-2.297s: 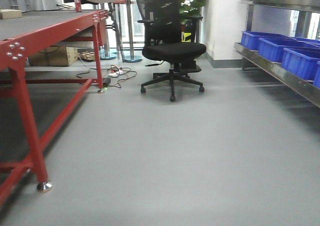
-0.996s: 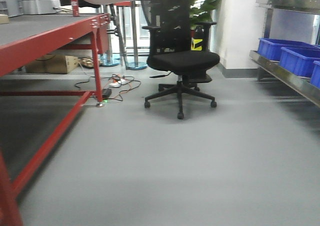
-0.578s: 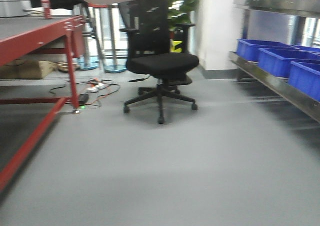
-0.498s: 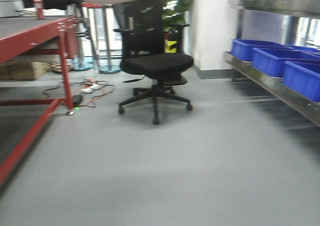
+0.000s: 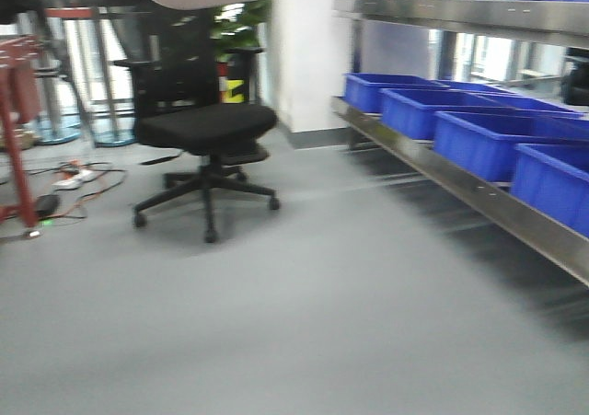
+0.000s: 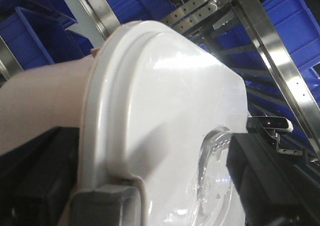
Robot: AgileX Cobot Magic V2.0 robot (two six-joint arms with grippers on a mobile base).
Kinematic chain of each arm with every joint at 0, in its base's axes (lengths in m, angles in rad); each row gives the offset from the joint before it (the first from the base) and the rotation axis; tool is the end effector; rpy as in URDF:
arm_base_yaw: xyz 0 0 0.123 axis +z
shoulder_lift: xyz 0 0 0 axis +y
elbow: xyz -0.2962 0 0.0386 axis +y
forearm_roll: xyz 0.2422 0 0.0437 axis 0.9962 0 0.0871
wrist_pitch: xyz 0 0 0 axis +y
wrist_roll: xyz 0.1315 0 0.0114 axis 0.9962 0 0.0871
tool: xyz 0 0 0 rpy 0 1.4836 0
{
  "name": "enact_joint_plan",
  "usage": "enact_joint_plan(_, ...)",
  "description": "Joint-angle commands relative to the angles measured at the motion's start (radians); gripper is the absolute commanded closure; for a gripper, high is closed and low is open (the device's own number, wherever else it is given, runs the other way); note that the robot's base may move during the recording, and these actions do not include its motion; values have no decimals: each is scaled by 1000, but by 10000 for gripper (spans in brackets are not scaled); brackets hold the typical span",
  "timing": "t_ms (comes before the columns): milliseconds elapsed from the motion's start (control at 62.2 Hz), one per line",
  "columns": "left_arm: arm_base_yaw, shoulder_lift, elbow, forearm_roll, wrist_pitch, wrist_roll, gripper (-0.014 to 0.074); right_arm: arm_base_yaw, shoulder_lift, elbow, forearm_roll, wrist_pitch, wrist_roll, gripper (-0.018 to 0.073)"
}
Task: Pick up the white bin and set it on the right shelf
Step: 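Carry the bin with both grippers while driving to the steel shelving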
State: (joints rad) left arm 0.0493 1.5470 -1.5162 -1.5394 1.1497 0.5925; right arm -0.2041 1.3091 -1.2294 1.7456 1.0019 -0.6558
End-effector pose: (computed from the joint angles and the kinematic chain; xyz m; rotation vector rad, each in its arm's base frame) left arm 0.3345 -0.1041 0.4555 0.1678 1.8054 -1.5237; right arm 0.2929 0.0513 0.4633 0.1685 1.5861 1.4513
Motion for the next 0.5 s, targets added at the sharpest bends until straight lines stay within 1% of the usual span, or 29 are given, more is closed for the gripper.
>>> enact_joint_plan(0, -24, -51, -36, -146, 155, -1, 722, 11, -34, -38, 154, 81, 2, 503)
enact_joint_plan(482, -24, -51, -36, -146, 155, -1, 722, 11, -34, -38, 154, 81, 2, 503)
